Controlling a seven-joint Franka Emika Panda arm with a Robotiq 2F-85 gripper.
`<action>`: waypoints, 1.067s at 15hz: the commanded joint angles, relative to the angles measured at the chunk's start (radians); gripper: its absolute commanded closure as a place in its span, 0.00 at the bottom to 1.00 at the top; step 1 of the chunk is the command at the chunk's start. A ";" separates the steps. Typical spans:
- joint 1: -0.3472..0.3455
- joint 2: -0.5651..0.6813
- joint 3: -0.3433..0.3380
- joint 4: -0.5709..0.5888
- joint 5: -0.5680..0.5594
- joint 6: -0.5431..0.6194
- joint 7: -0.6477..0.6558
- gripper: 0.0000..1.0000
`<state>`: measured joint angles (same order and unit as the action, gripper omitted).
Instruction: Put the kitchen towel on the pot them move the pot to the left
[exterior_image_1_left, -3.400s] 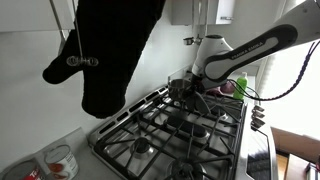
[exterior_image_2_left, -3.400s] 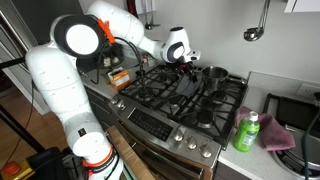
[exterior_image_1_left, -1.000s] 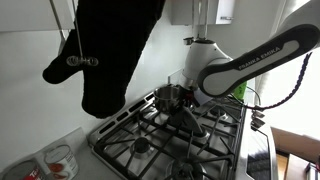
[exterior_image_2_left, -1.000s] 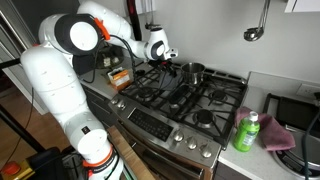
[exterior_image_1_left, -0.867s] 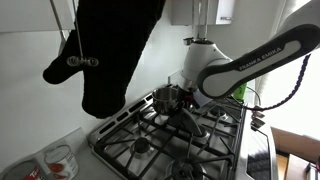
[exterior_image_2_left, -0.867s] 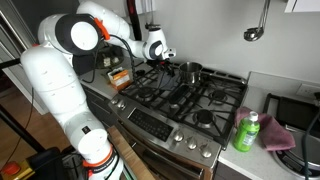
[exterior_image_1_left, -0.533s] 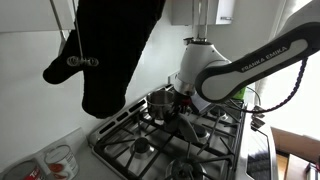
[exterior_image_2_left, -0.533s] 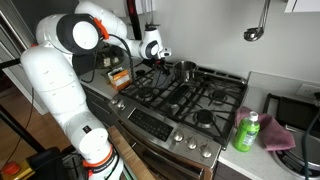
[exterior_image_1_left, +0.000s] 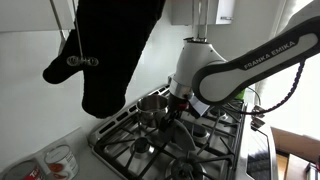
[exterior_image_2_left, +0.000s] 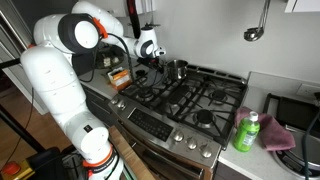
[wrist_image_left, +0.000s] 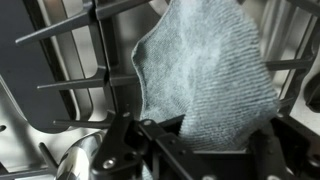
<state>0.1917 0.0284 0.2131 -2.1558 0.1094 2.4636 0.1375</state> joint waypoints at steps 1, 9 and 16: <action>0.014 0.011 0.009 0.030 0.046 -0.057 -0.075 1.00; 0.014 0.050 0.027 0.067 0.196 -0.137 -0.254 1.00; 0.012 0.046 0.026 0.087 0.229 -0.215 -0.323 1.00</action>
<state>0.2020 0.0690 0.2348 -2.0912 0.3012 2.3013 -0.1362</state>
